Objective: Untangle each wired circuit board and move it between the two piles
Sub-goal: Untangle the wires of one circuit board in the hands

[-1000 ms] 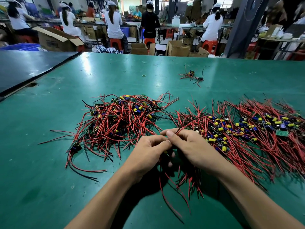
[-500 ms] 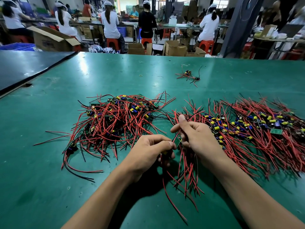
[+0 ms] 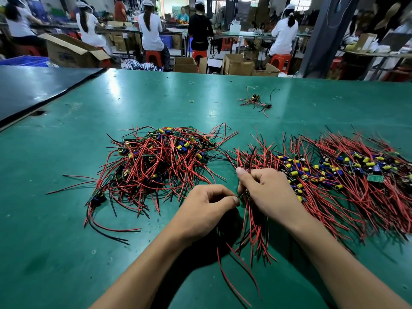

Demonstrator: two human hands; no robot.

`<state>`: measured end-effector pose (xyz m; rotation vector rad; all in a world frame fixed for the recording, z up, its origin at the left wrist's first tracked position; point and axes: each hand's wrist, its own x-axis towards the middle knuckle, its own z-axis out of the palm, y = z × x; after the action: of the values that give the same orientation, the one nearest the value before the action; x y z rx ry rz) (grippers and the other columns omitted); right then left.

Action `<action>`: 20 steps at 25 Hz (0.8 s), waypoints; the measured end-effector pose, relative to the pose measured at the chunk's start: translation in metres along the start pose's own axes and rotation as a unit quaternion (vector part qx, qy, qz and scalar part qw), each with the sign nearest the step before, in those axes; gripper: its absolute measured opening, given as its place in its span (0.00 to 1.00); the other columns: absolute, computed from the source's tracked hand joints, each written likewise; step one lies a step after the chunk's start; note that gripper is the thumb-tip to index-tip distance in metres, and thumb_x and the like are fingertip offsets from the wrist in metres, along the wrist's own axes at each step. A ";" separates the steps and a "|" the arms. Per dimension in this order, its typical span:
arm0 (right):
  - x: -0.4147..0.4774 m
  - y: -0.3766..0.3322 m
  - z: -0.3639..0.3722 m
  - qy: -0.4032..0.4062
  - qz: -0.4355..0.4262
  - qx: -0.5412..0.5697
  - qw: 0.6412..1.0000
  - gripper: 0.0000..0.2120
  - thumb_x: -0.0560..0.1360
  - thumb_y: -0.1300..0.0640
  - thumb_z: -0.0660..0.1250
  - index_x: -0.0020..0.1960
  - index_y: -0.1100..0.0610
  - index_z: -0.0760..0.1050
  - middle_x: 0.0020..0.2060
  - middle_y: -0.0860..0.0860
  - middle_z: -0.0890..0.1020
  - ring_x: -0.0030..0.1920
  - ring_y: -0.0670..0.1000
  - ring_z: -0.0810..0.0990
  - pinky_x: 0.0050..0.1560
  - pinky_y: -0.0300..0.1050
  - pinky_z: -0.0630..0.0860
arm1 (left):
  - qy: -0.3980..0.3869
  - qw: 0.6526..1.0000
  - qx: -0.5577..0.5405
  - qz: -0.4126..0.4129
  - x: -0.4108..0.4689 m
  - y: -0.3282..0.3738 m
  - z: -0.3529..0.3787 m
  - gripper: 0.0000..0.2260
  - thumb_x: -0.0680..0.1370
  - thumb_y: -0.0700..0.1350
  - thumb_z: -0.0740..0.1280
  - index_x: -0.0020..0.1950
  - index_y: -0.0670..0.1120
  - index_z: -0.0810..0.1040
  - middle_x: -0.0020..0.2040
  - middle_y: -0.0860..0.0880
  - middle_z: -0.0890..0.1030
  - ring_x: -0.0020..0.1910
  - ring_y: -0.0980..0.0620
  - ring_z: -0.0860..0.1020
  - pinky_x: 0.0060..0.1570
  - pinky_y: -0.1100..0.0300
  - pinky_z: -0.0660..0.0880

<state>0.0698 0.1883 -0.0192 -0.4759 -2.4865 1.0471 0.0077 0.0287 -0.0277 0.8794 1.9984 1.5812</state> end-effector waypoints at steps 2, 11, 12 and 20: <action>0.001 0.000 -0.002 -0.013 0.005 -0.023 1.000 0.23 0.82 0.46 0.63 0.32 0.55 0.81 0.16 0.42 0.70 0.21 0.42 0.69 0.27 0.32 0.65 | 0.003 1.000 -0.007 -0.002 0.000 0.000 -0.001 0.06 0.77 0.39 0.69 0.44 0.39 0.83 0.36 0.42 0.84 0.34 0.54 0.79 0.37 0.63 0.75; 0.001 -0.003 -0.001 -0.200 0.055 0.299 0.931 0.15 0.79 0.48 0.67 0.53 0.59 0.84 0.31 0.50 0.76 0.24 0.44 0.63 0.22 0.34 0.59 | -0.017 0.970 -0.219 -0.106 0.004 0.001 -0.004 0.09 0.79 0.41 0.66 0.42 0.40 0.82 0.30 0.46 0.77 0.26 0.50 0.73 0.28 0.63 0.72; 0.002 -0.002 -0.002 -0.204 0.048 0.302 0.930 0.15 0.77 0.47 0.68 0.53 0.59 0.84 0.32 0.52 0.76 0.24 0.45 0.62 0.22 0.34 0.58 | -0.017 0.969 -0.222 -0.107 0.004 0.002 -0.004 0.09 0.80 0.42 0.66 0.43 0.40 0.82 0.29 0.47 0.77 0.26 0.51 0.73 0.27 0.64 0.72; 0.005 0.003 -0.001 -0.148 0.050 0.236 0.959 0.21 0.71 0.39 0.72 0.36 0.57 0.83 0.26 0.57 0.72 0.28 0.50 0.66 0.29 0.40 0.60 | -0.049 0.982 -0.174 -0.055 0.002 0.001 -0.008 0.07 0.78 0.40 0.67 0.42 0.40 0.80 0.31 0.46 0.79 0.27 0.51 0.73 0.30 0.63 0.71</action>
<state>0.0664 0.1931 -0.0192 -0.3154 -2.3474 1.8072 0.0008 0.0242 -0.0250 0.6832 1.6067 1.7179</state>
